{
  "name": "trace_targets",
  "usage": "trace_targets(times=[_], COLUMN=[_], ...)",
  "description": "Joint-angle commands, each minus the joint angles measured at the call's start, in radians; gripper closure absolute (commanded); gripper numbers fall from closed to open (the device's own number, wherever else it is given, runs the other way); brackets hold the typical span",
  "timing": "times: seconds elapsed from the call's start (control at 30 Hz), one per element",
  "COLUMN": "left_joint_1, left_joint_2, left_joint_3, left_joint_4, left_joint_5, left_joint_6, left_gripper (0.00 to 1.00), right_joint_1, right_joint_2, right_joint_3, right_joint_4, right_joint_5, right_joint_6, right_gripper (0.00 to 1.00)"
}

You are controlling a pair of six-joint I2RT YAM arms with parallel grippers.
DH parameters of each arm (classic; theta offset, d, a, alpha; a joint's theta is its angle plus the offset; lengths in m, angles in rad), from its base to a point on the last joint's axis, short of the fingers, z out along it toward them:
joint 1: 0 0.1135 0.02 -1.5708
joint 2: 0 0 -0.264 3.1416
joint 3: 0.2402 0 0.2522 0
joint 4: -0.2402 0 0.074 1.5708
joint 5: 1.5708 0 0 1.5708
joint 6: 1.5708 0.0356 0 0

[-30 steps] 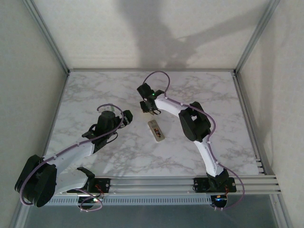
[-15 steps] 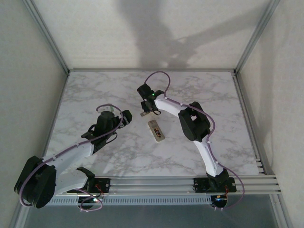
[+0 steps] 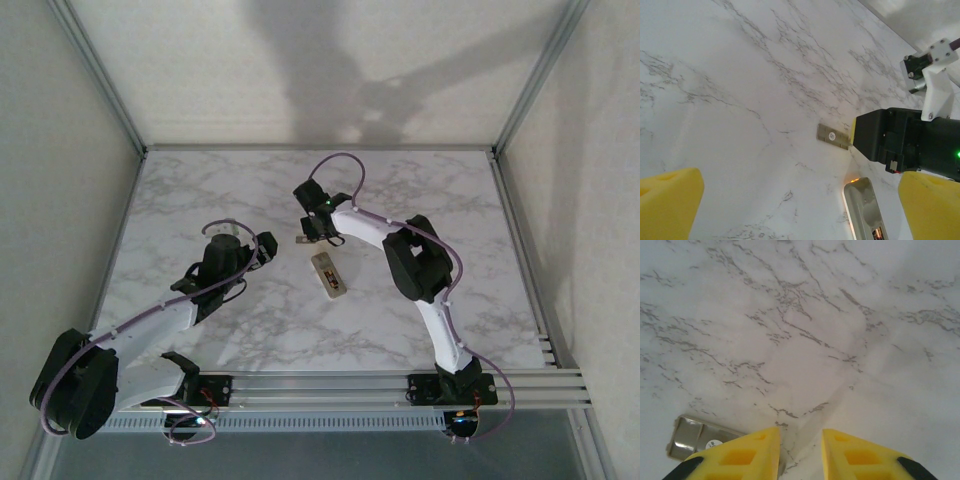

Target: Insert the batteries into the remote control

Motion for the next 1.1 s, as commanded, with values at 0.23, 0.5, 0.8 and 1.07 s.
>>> trace_targets(times=[0.23, 0.5, 0.8, 1.07], left_joint_1=[0.011, 0.010, 0.010, 0.010], left_joint_2=[0.001, -0.002, -0.008, -0.008], left_joint_3=[-0.004, -0.004, -0.004, -0.006], left_joint_4=[0.004, 0.000, -0.006, 0.002], left_joint_5=[0.011, 0.013, 0.012, 0.020], left_joint_6=[0.023, 0.024, 0.026, 0.027], left_gripper=[0.00, 0.01, 0.00, 0.00], right_joint_1=[0.008, 0.010, 0.013, 0.001], right_joint_2=[-0.071, -0.070, -0.088, -0.171], right_joint_3=[-0.061, -0.102, -0.113, -0.133], right_joint_4=[0.038, 0.054, 0.053, 0.013], right_joint_5=[-0.050, -0.062, -0.072, -0.035], right_joint_6=[0.046, 0.076, 0.093, 0.105], right_gripper=[0.72, 0.77, 0.88, 0.93])
